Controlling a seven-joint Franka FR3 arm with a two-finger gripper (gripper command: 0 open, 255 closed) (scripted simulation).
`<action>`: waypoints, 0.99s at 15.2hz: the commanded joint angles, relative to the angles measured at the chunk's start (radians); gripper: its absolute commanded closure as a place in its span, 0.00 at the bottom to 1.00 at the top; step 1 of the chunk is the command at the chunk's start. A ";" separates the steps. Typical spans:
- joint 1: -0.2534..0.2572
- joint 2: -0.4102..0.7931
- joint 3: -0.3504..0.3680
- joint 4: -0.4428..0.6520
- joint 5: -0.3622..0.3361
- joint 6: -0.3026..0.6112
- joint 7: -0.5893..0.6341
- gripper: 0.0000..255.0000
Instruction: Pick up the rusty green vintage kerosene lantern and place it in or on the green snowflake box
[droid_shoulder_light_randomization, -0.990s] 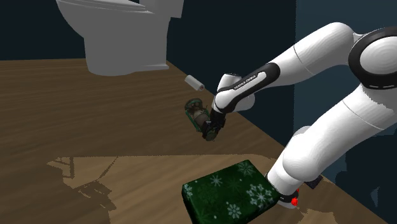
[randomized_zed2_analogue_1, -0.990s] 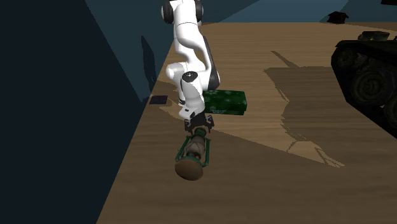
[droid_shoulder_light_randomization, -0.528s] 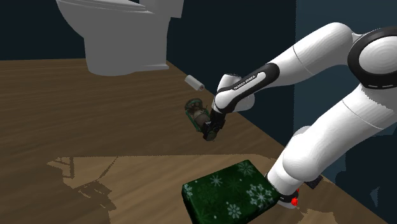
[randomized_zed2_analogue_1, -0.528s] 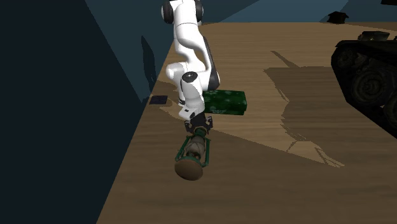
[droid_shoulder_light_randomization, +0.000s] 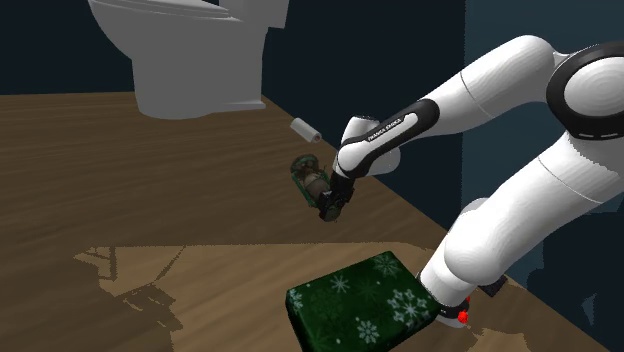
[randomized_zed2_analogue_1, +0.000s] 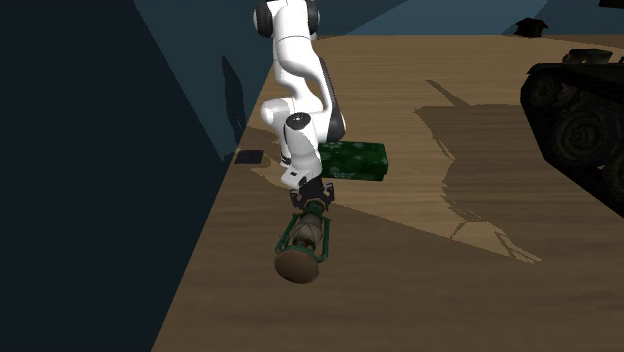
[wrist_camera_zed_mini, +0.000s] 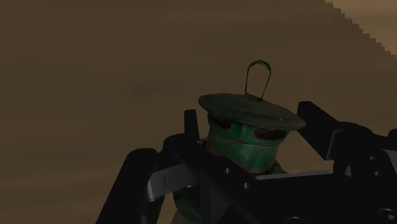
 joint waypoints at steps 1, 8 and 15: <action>0.000 0.000 0.000 0.000 0.000 0.000 0.000 1.00; -0.018 -0.099 0.007 0.026 -0.039 -0.123 0.039 1.00; -0.030 -0.180 0.013 0.066 -0.064 -0.243 0.067 1.00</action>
